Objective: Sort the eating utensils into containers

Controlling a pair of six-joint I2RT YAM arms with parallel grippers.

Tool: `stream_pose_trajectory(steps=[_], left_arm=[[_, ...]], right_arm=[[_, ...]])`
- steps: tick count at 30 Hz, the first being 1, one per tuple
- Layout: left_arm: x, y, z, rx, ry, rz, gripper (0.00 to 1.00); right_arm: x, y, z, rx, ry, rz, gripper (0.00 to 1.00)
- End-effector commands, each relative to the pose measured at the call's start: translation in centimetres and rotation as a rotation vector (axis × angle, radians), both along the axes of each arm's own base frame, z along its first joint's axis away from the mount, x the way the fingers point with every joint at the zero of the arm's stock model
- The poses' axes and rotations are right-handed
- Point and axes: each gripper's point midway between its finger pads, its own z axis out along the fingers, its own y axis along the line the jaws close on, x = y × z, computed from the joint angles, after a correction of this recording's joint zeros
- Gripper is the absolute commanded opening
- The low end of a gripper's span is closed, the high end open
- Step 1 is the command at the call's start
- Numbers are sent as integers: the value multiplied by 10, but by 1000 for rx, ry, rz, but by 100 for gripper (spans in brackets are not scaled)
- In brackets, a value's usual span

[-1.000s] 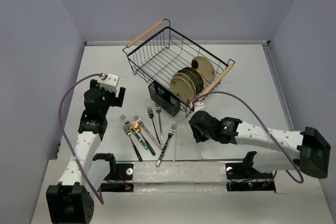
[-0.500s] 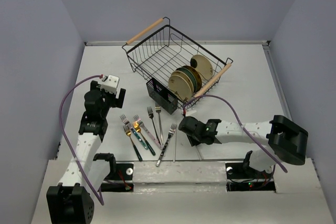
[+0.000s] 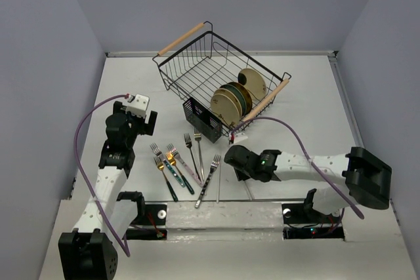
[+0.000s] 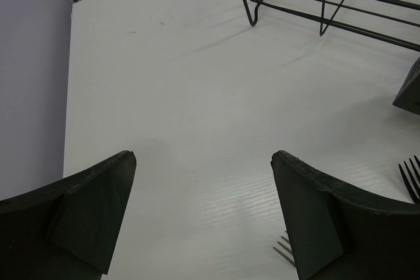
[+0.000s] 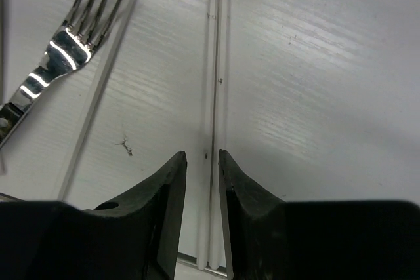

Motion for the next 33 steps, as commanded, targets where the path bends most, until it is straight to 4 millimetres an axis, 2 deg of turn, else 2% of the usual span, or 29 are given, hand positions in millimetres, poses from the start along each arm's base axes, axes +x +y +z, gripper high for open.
stream_pose_trajectory(steps=[1, 13, 24, 27, 33], left_arm=[[1, 1, 10, 8, -51, -4, 99], [0, 2, 12, 9, -60, -1, 99], [-1, 2, 13, 8, -66, 0, 99], [-1, 1, 12, 8, -64, -3, 99], [-1, 1, 12, 7, -66, -4, 99]], right_arm=[[11, 6, 25, 82, -95, -48, 32], [10, -5, -5, -32, -57, -87, 29], [8, -8, -17, -68, -37, -93, 26], [7, -9, -13, -72, -30, -105, 26], [12, -3, 15, -7, -72, -100, 26]])
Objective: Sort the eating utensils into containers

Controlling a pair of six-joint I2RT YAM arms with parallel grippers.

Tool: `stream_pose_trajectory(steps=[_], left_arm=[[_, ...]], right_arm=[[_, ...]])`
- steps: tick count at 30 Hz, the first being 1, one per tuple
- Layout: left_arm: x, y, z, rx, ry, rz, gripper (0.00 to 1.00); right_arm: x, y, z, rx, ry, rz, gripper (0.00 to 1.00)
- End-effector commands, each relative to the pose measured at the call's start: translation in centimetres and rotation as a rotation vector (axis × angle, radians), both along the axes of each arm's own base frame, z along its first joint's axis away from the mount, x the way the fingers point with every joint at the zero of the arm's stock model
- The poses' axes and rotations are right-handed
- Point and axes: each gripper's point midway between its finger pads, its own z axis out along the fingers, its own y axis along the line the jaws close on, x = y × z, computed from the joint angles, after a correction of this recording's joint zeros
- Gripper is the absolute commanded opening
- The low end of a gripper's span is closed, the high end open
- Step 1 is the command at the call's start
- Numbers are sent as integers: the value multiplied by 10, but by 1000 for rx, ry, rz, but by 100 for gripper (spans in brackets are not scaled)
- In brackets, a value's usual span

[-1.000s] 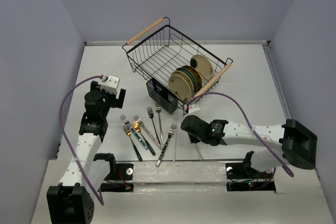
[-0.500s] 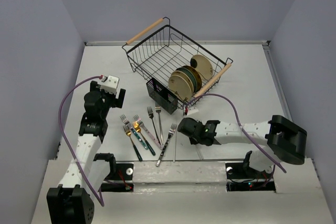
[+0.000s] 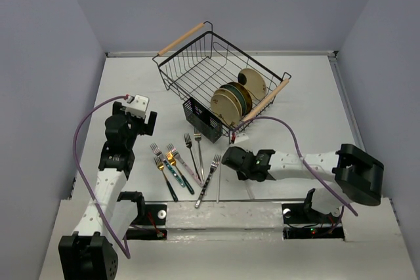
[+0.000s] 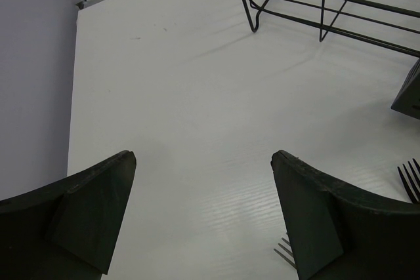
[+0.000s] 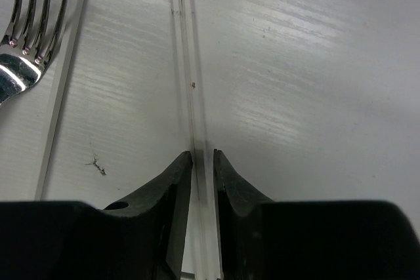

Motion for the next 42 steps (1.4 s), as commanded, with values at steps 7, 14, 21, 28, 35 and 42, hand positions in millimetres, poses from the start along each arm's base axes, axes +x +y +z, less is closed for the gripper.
stream_pose_trajectory(steps=[7, 14, 21, 28, 35, 42], left_arm=[[-1, 0, 6, 7, -41, -7, 99], [-1, 0, 7, 6, -44, -9, 99], [-3, 0, 7, 5, -49, -11, 99], [-3, 0, 6, 7, -47, -10, 99], [-3, 1, 9, 8, -57, -7, 99], [-3, 1, 8, 9, -57, -6, 99]], right_arm=[[5, -3, 19, 5, -52, -20, 26], [5, -1, 10, -27, -35, -19, 26], [3, -2, -3, -67, -9, -20, 26], [1, 1, -9, -79, 14, -6, 25], [-6, 0, -27, -121, 69, -6, 9], [-5, -3, -19, -115, 56, -20, 0]])
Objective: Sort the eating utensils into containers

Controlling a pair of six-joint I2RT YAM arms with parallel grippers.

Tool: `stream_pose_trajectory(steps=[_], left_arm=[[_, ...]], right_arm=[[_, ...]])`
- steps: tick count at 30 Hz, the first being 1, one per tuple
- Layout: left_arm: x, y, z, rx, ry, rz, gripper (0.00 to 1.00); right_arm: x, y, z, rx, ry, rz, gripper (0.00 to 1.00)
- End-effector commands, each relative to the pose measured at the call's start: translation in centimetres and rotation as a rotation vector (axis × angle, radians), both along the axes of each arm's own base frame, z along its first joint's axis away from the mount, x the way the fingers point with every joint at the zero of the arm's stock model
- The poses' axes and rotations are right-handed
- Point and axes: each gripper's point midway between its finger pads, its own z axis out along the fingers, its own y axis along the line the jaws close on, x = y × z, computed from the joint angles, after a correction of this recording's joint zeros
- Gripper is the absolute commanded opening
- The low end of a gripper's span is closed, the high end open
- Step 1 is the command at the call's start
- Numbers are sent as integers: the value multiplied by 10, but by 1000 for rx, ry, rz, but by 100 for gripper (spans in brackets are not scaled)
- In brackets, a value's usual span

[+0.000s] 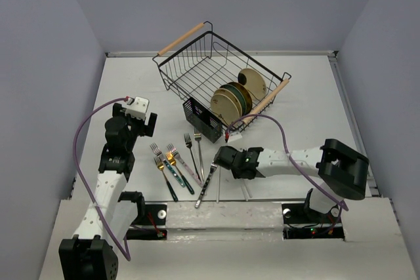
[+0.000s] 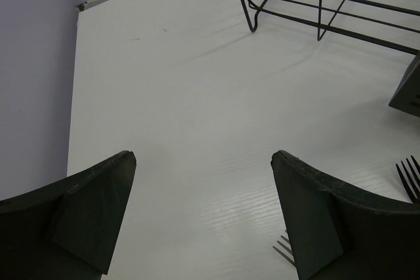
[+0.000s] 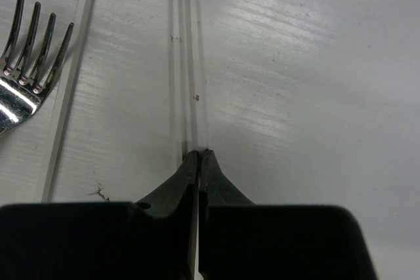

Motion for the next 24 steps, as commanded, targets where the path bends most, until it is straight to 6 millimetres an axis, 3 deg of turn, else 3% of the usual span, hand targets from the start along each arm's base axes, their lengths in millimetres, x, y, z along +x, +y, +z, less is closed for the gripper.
stream_pose_trajectory(steps=[1, 11, 21, 24], left_arm=[[1, 1, 10, 8, -48, -2, 99], [1, 2, 10, 10, -51, 2, 99], [2, 2, 10, 12, -51, 2, 99], [2, 2, 10, 11, -51, 4, 99]], right_arm=[[-10, -11, -6, -41, 43, -14, 0], [-11, -21, 36, -166, 52, 95, 0], [-40, 6, 83, -26, 137, 406, 0], [-47, 17, 110, 59, 123, 523, 0]])
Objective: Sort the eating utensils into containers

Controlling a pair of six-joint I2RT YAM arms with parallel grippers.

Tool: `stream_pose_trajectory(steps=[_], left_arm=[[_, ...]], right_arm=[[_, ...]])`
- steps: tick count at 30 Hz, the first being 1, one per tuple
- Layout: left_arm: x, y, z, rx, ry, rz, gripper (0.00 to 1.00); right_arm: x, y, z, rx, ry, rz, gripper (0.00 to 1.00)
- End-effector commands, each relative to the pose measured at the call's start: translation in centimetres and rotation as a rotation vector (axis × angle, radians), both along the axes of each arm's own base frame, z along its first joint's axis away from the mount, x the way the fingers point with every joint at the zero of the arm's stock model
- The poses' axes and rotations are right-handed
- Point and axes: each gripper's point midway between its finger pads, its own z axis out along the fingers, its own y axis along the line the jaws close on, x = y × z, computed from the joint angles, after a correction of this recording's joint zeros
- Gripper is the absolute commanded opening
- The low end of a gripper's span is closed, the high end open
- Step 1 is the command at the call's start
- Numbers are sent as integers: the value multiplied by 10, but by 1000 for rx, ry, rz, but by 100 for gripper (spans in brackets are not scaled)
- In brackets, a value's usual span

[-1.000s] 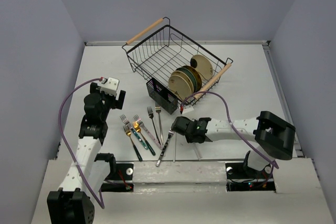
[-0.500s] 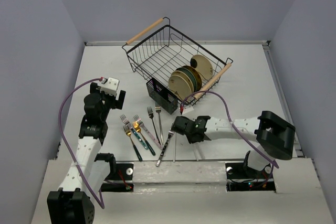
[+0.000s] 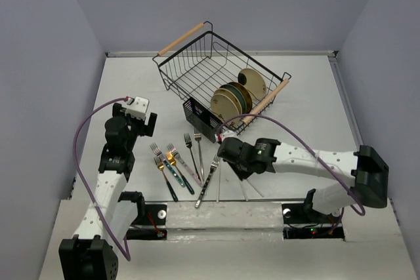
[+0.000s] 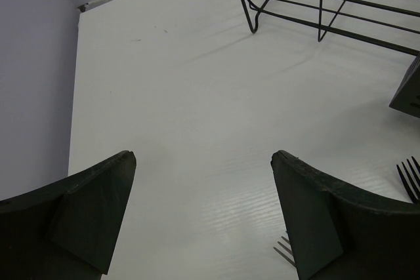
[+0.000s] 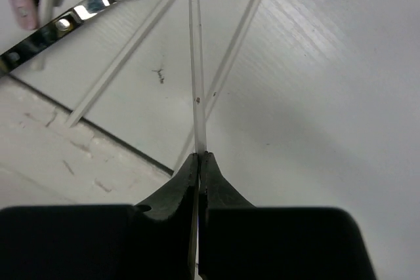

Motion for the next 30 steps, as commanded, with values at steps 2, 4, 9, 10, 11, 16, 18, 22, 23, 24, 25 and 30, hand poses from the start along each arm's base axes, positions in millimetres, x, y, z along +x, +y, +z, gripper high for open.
stream_pose_trajectory(steps=[2, 4, 9, 10, 11, 16, 18, 22, 23, 24, 25, 30], left_arm=[[2, 2, 9, 9, -48, 3, 99], [2, 3, 9, 9, -48, 5, 99], [3, 3, 7, 9, -46, 5, 99], [3, 3, 6, 8, -43, 5, 99], [3, 3, 5, 10, -43, 6, 99], [3, 3, 5, 10, -40, 6, 99], [3, 3, 4, 10, -37, 6, 99], [3, 4, 2, 14, -34, 10, 99], [3, 3, 2, 14, -34, 8, 99], [3, 3, 2, 14, -33, 7, 99], [3, 3, 2, 13, -33, 4, 99], [3, 2, 0, 10, -26, 0, 99]], right_arm=[[-15, 29, 66, 199, -1, 227, 0], [-22, 41, 83, 273, 4, 310, 0], [-34, 76, 146, 523, -69, 514, 0], [-35, 79, 165, 588, -109, 539, 0], [-29, 90, 191, 672, -188, 558, 0], [29, 90, 289, 856, -610, 352, 0], [47, 88, 330, 943, -787, 285, 0], [82, 73, 358, 976, -1031, 88, 0], [86, 71, 362, 989, -1071, 55, 0], [90, 65, 381, 1070, -1148, -6, 0], [94, 61, 382, 1055, -1201, -27, 0], [117, 39, 378, 1086, -1393, -206, 0]])
